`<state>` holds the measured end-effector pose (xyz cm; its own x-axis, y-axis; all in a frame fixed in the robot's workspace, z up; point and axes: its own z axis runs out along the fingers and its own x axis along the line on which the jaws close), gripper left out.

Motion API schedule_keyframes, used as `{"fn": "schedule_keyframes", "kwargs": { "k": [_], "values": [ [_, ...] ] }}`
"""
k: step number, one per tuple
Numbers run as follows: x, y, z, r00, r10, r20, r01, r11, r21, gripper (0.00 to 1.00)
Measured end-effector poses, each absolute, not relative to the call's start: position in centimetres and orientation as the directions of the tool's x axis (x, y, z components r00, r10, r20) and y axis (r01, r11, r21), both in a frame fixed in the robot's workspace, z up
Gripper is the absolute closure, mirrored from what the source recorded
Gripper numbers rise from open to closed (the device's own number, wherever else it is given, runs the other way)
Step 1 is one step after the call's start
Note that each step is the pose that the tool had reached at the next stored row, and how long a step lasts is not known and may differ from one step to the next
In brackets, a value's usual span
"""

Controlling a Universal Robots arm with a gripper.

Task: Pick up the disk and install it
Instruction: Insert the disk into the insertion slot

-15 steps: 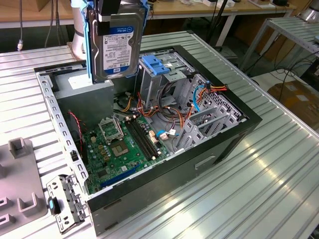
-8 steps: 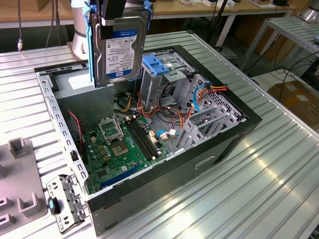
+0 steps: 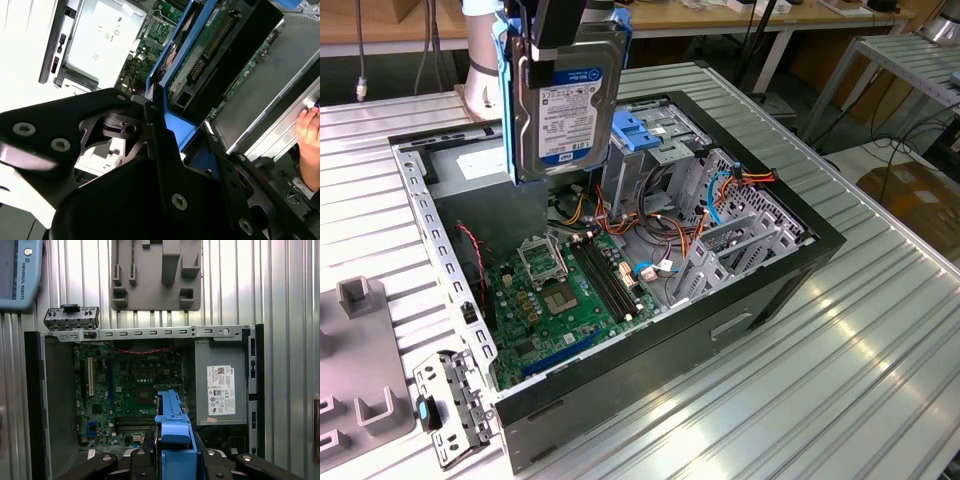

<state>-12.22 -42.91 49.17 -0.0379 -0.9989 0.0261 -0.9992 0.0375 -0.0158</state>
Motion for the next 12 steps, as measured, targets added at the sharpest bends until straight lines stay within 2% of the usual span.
{"fn": "schedule_keyframes", "kwargs": {
  "k": [12],
  "values": [
    [-12.2, -44.4, 49.2, -0.038, -0.999, 0.026, -0.999, 0.038, -0.016, 0.63]
  ]
}}
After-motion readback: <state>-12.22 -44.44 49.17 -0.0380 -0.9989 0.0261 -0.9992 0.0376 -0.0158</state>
